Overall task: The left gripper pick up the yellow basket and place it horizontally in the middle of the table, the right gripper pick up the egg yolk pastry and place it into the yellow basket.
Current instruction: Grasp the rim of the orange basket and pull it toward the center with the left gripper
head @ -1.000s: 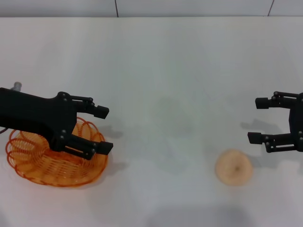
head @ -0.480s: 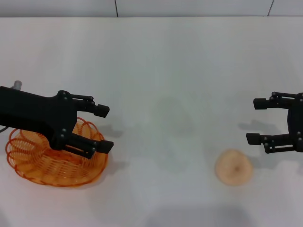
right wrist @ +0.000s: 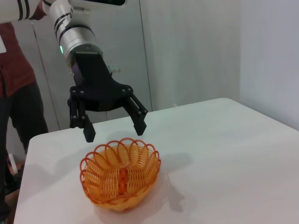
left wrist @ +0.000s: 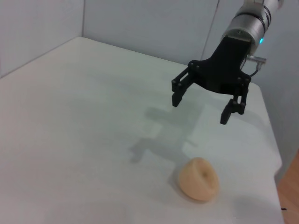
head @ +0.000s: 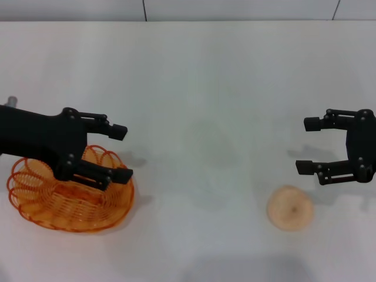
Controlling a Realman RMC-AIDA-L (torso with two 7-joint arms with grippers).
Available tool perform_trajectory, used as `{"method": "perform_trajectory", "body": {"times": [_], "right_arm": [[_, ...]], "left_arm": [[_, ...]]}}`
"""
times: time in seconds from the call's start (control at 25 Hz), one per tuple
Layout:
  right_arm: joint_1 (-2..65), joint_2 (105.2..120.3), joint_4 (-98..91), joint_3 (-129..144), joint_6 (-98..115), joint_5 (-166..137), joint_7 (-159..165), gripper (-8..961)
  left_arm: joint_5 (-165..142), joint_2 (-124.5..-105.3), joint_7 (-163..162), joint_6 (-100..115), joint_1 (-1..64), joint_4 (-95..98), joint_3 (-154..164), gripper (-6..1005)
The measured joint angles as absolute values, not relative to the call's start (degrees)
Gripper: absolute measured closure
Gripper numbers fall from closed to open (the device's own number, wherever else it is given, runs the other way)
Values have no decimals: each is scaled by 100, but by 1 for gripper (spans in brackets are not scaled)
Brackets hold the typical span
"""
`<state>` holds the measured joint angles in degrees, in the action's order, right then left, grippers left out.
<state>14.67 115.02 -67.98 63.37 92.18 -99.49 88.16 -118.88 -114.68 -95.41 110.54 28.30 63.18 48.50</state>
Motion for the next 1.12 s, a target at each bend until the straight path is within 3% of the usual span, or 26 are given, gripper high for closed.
{"method": "perform_trajectory", "body": {"times": [0.52, 0.92, 1.12], "right_arm": [[1512, 11508, -6749, 6337, 9193, -9936, 8816, 94], [1512, 11514, -6688, 6342, 9175, -9890, 8827, 95], [1556, 11513, -6681, 6382, 9169, -9887, 8837, 95]], "left_arm": [[-12346, -11103, -10363, 11154, 2786, 6831, 4674, 184], [-13526, -10668, -11808, 11397, 2837, 7688, 4666, 201], [-14417, -10692, -12064, 11397, 2830, 7698, 4402, 209]]}}
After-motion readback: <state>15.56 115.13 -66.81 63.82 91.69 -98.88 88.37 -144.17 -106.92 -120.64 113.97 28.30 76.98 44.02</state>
